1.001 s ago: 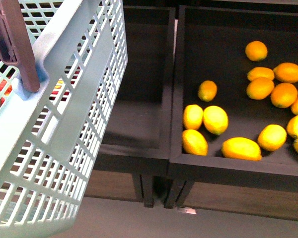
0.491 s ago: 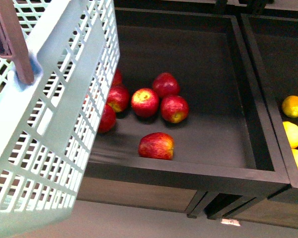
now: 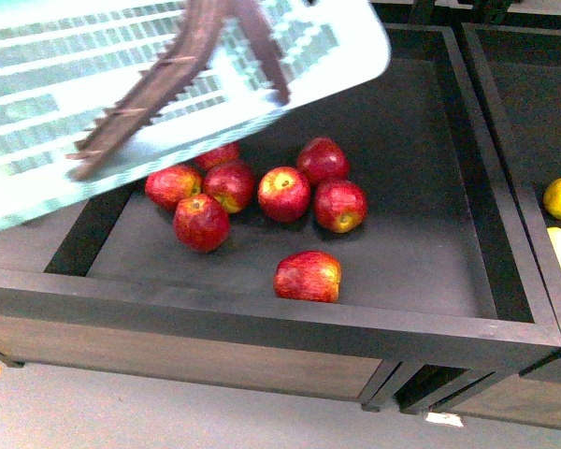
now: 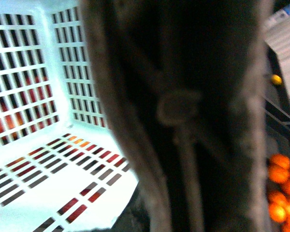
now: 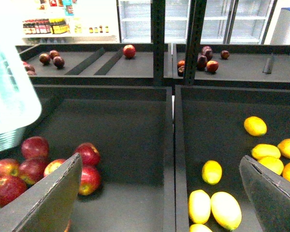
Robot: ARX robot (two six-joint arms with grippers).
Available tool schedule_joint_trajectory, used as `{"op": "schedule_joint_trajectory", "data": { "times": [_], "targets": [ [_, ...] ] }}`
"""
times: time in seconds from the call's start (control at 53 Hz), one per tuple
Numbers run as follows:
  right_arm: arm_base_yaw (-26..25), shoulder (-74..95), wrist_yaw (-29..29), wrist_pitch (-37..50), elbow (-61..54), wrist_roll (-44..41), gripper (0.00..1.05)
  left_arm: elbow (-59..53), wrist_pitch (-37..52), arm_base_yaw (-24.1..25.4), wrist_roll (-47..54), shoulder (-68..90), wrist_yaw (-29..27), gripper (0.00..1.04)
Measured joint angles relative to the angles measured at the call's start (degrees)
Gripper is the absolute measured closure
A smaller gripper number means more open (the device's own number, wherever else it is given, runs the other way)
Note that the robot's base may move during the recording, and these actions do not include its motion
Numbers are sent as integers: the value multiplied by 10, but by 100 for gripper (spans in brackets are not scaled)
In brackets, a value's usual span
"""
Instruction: Pick lemon and mango into basket
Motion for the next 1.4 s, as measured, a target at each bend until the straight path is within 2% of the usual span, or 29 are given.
{"op": "schedule_joint_trajectory", "data": {
  "times": [0.113, 0.302, 0.831, 0.868, 0.887, 0.906, 0.925, 0.944, 1.001, 1.038, 1.057, 1.114, 1.133, 1.189, 1.265, 1.397],
  "targets": [
    [0, 0, 0, 0, 0, 0, 9, 66, -2, -67, -24, 66, 64, 101],
    [0, 0, 0, 0, 0, 0, 9, 97, -42, -151, -48, 95, 119, 101],
    [0, 0, 0, 0, 0, 0, 9, 87, -54, -149, -88, 73, 131, 101],
    [9, 12, 30, -25, 7, 20, 9, 87, -54, -149, -89, 73, 132, 101],
    [17, 33, 85, -68, 24, 55, 9, 87, -54, -150, -89, 73, 133, 101],
    [17, 42, 102, -84, 31, 69, 9, 87, -54, -150, -89, 73, 133, 101],
    [8, 68, 136, -118, 45, 102, 9, 86, -54, -150, -90, 73, 133, 101],
    [-2, 83, 143, -133, 52, 122, 9, 86, -54, -150, -90, 73, 133, 101],
    [-43, 115, 133, -140, 59, 162, 9, 86, -54, -150, -90, 73, 133, 101],
    [-84, 133, 114, -132, 61, 176, 9, 86, -54, -150, -90, 73, 133, 101],
    [-115, 145, 85, -120, 62, 184, 9, 86, -54, -150, -90, 73, 133, 101],
    [-212, 192, 14, -69, 71, 187, 9, 85, -54, -150, -90, 73, 132, 101],
    [-261, 223, -12, -38, 77, 185, 9, 85, -54, -150, -90, 73, 131, 101],
    [-358, 300, -77, 33, 91, 165, 9, 85, -54, -150, -89, 73, 131, 101],
    [-449, 450, -143, 154, 116, 111, 9, 85, -54, -150, -90, 73, 131, 101],
    [-520, 737, -188, 333, 189, -45, 9, 85, -54, -150, -90, 73, 131, 101]
  ]
}}
